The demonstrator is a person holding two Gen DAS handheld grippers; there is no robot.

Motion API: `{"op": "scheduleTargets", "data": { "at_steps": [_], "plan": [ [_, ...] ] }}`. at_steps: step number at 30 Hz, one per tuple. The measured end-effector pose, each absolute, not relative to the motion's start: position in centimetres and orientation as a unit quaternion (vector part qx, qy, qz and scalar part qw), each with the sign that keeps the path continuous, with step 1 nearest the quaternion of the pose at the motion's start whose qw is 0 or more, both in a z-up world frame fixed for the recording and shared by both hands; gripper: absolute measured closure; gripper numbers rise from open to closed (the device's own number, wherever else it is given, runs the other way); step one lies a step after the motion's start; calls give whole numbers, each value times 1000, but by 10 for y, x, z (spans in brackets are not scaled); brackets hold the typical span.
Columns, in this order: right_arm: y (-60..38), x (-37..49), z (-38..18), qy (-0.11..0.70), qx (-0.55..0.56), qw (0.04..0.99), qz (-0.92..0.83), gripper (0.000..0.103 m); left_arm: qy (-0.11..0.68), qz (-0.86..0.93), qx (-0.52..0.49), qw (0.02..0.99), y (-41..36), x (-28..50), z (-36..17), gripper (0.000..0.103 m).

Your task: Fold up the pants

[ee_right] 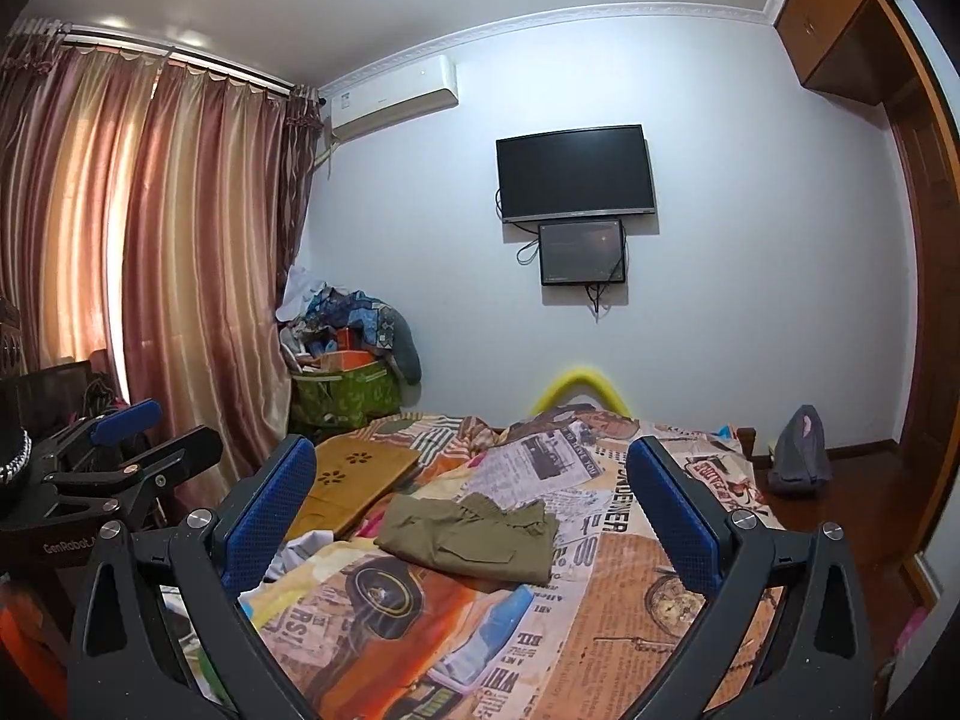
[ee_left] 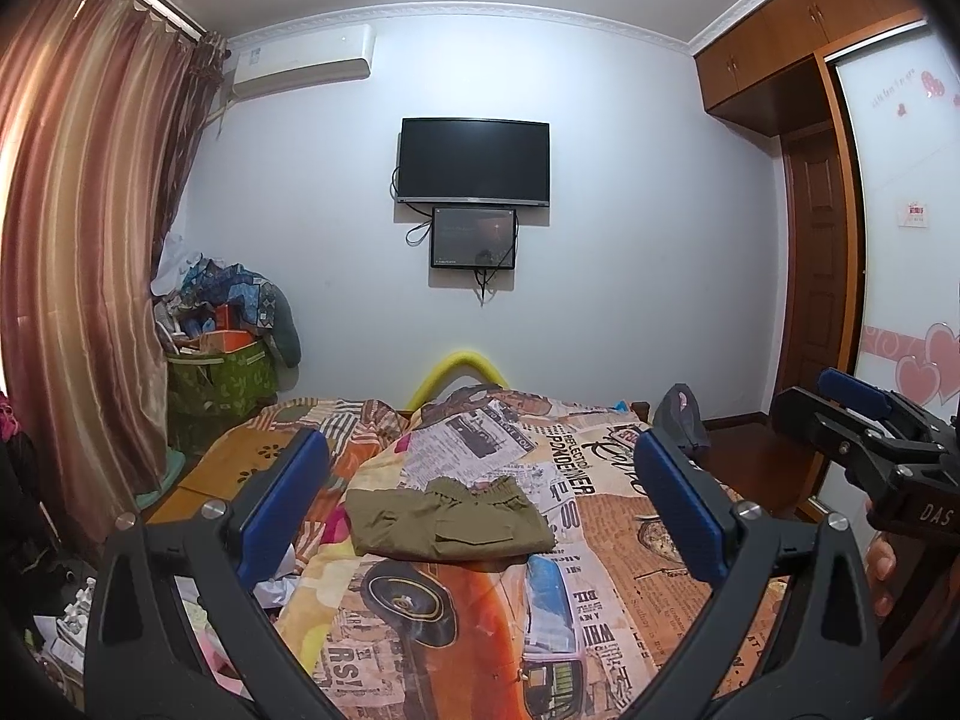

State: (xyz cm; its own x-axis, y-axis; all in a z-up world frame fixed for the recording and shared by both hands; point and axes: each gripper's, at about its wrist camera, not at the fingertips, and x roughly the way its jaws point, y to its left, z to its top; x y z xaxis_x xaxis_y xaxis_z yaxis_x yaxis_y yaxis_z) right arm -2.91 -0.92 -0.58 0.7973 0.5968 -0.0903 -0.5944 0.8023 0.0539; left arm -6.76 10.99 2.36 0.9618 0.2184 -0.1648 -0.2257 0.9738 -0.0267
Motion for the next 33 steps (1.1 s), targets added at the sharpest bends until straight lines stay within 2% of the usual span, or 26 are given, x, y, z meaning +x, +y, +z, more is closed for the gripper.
{"op": "scheduleTargets", "data": {
  "at_steps": [33],
  "plan": [
    [-10, -27, -10, 65, 13, 946, 317, 0, 98, 98, -30, 990, 121, -59, 12, 0]
  ]
}}
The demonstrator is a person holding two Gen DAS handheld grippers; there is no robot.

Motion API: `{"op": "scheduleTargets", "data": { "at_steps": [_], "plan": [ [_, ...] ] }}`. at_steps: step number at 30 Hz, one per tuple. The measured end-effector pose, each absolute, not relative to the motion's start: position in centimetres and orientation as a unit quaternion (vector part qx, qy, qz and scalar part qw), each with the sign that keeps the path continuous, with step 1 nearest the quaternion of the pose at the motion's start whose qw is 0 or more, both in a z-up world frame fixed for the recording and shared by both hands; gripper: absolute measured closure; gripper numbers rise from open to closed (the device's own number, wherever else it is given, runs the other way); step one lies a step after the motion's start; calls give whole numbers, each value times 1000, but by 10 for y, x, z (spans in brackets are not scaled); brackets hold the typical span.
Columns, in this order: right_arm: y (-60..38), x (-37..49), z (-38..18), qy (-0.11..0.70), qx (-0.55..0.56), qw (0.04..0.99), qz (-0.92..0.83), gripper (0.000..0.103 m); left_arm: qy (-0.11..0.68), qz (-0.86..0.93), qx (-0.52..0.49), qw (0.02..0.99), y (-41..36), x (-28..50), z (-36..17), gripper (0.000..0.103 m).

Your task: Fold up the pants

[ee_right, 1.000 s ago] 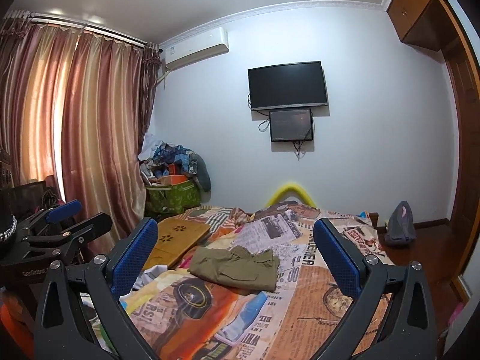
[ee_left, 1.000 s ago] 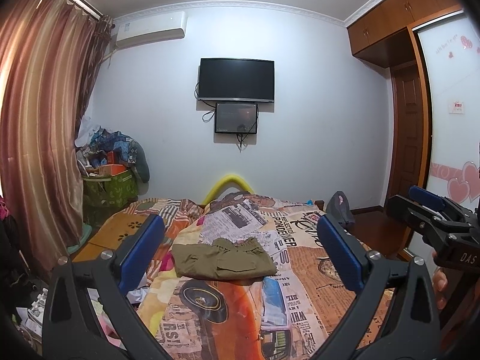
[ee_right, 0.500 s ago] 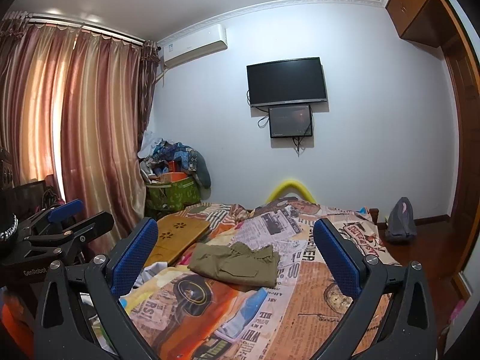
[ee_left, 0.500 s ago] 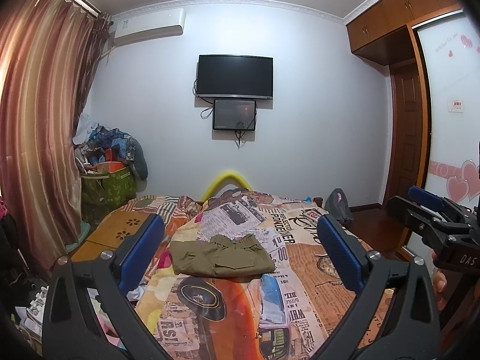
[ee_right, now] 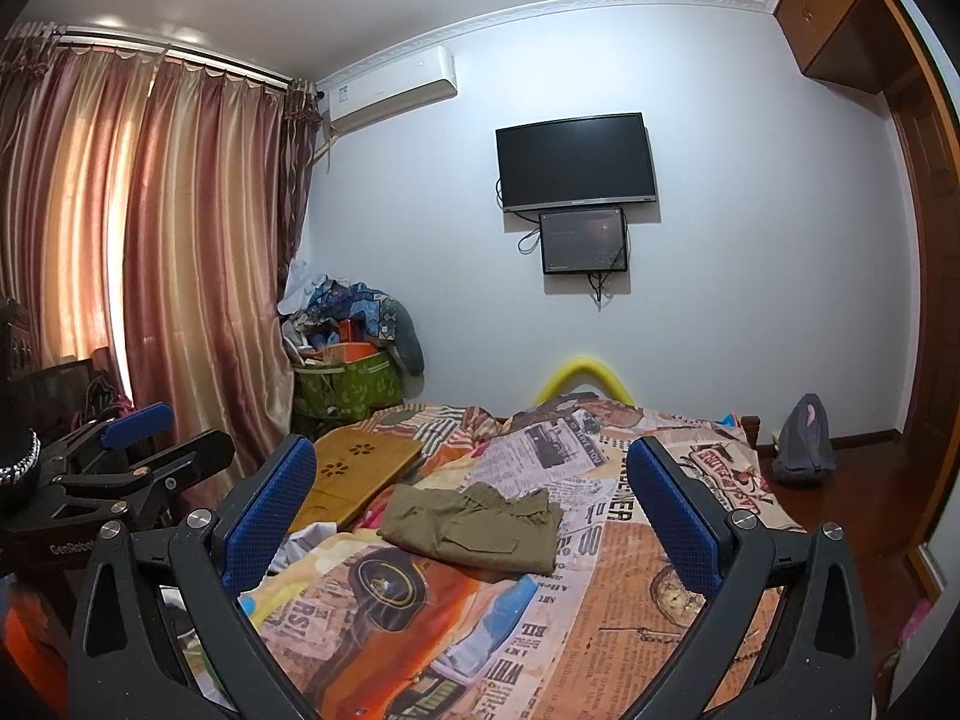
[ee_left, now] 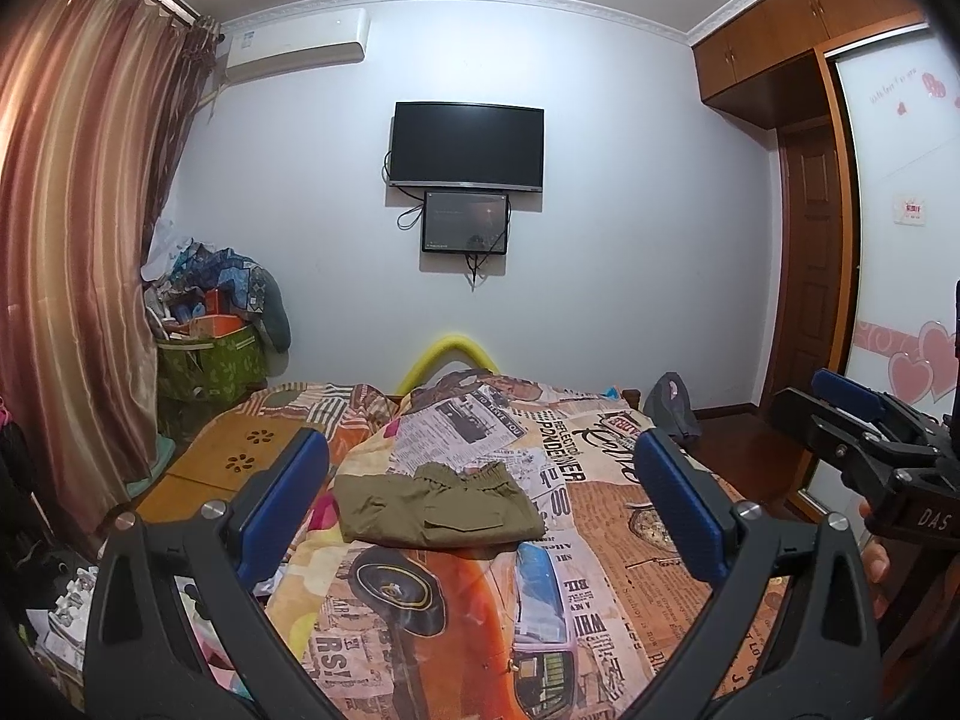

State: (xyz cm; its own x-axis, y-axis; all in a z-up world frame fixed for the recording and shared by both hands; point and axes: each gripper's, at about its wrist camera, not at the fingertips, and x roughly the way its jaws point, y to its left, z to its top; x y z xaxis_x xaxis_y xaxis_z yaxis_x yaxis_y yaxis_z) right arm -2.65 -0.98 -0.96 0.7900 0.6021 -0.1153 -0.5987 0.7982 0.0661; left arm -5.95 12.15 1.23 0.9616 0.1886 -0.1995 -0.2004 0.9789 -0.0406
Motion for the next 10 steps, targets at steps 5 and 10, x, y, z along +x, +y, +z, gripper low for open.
{"op": "scheduleTargets", "data": {
  "at_steps": [5, 10],
  "plan": [
    [-9, -25, -11, 68, 12, 946, 318, 0, 100, 97, -30, 990, 121, -59, 11, 0],
    [-9, -22, -12, 72, 12, 945, 320, 0, 100, 98, -29, 990, 121, -59, 9, 0]
  ]
}}
